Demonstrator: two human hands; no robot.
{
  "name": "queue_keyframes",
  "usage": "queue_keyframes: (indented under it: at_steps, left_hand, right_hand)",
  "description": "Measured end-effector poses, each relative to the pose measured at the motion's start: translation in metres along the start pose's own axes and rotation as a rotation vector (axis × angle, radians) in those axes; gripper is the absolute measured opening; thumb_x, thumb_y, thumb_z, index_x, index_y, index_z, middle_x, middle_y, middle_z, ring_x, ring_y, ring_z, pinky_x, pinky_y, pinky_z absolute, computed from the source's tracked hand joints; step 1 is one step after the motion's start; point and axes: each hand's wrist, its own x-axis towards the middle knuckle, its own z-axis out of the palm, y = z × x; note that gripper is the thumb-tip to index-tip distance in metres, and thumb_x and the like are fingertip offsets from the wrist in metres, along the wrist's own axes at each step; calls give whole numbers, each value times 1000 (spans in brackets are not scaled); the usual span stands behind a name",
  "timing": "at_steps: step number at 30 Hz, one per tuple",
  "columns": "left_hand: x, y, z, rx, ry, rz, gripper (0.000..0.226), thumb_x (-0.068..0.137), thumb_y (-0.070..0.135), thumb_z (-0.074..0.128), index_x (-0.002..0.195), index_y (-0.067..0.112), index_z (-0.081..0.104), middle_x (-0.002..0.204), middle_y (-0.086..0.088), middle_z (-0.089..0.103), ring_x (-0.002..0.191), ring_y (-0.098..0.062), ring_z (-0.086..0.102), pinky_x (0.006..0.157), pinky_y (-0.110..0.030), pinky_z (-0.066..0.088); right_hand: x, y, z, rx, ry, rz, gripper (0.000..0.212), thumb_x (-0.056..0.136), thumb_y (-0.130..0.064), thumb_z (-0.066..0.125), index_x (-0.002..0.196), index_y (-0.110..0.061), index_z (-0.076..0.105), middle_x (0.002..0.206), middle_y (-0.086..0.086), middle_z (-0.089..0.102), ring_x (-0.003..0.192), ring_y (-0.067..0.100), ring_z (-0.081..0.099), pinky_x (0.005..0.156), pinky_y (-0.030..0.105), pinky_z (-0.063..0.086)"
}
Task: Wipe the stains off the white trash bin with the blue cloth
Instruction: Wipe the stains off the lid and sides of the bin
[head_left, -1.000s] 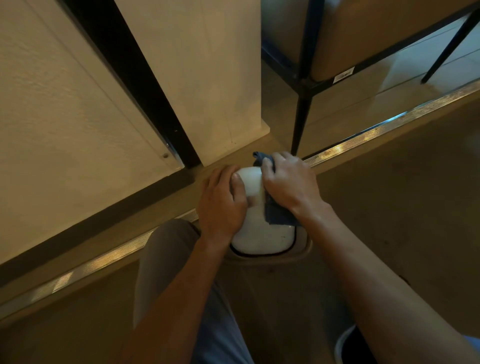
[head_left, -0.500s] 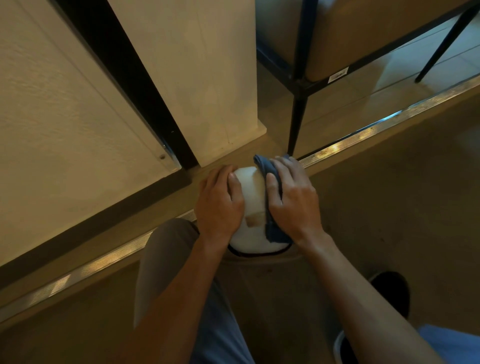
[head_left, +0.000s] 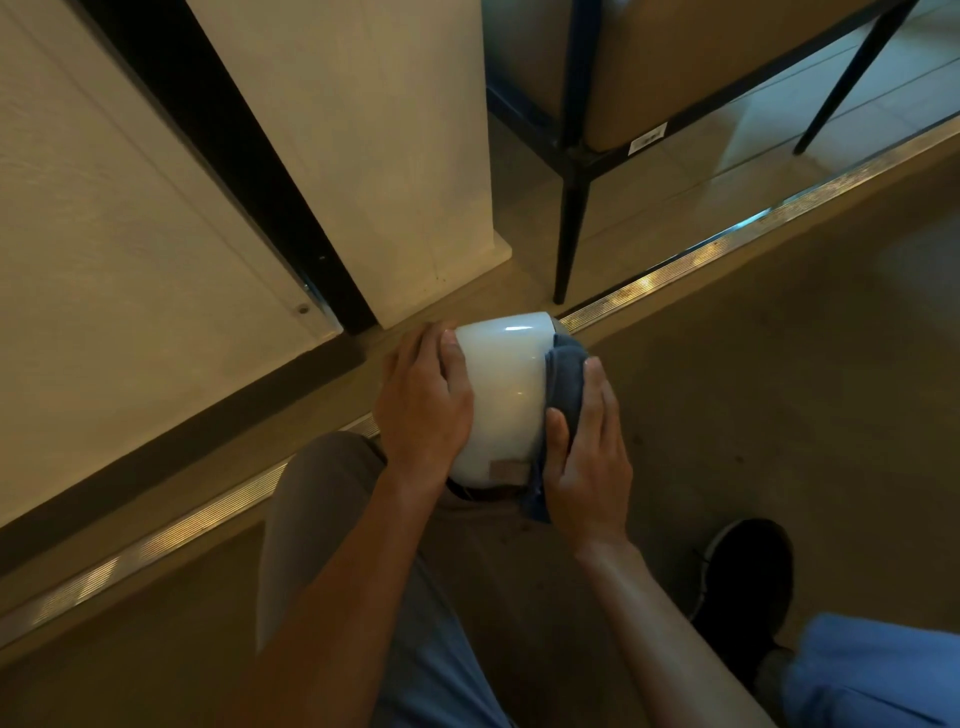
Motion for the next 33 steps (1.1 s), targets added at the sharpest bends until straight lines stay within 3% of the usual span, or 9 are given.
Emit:
queue_keyframes:
  at_steps: [4,9,12,15,18,21,24,29,33]
  left_hand:
    - [0,-1,-1,22,-18,17,37,112,33,36,139,22,59,135,1,59,123,-19,53,100,-42,49]
    - [-1,-2,-1,31,-31,30,36,112,35,35,138,22,56,137,-1,58,122,-20,54,95,-44,53]
    - [1,0,1,34,-7,13,36,111,34,35,137,21,56,136,-3,58,120,-22,54,93,-47,53]
    - [1,-2,3,30,9,7,36,111,35,34,136,21,56,134,-3,58,120,-21,54,92,-44,53]
    - [2,-4,6,31,13,1,38,111,37,32,137,23,57,134,0,58,122,-18,53,94,-39,50]
    - [3,-6,7,51,29,-4,40,110,37,31,136,24,58,134,0,59,122,-18,52,91,-31,43]
    - [2,-7,8,54,35,12,40,110,37,31,136,24,58,134,0,59,121,-19,52,89,-29,38]
    - [1,-9,5,50,18,45,40,110,37,32,136,22,58,135,-1,59,120,-18,52,86,-28,38]
    - [0,-7,5,65,10,56,38,110,35,33,137,22,57,135,-2,59,121,-18,52,87,-28,38]
  right_hand:
    - [0,-3,2,28,-5,29,63,108,-48,29,160,-12,22,165,12,29,150,27,34,110,58,44]
    - [52,-21,1,9,4,10,48,110,-36,33,151,-12,40,150,11,48,132,24,53,99,48,53]
    - [65,-26,3,-29,35,-29,45,111,-34,35,149,-11,45,145,10,54,129,21,55,99,45,53]
    - [44,-17,1,-12,-8,-62,55,109,-42,37,156,-14,35,159,10,39,146,22,40,110,49,46]
    - [23,6,-12,107,-182,-72,78,99,-56,49,163,-30,11,170,-3,10,156,17,16,117,47,35]
    - [9,28,-26,191,-315,-55,100,90,-53,68,163,-38,-1,170,-12,4,156,16,16,117,49,35]
    - [-2,38,-29,207,-325,-1,108,85,-62,69,162,-41,-2,168,-15,10,150,6,22,113,32,34]
    - [5,38,-22,197,-275,-4,95,93,-64,60,163,-36,3,166,-12,20,144,-14,24,105,1,28]
    - [24,29,-21,208,-249,-14,85,96,-60,58,163,-28,17,161,-2,34,142,5,39,106,3,34]
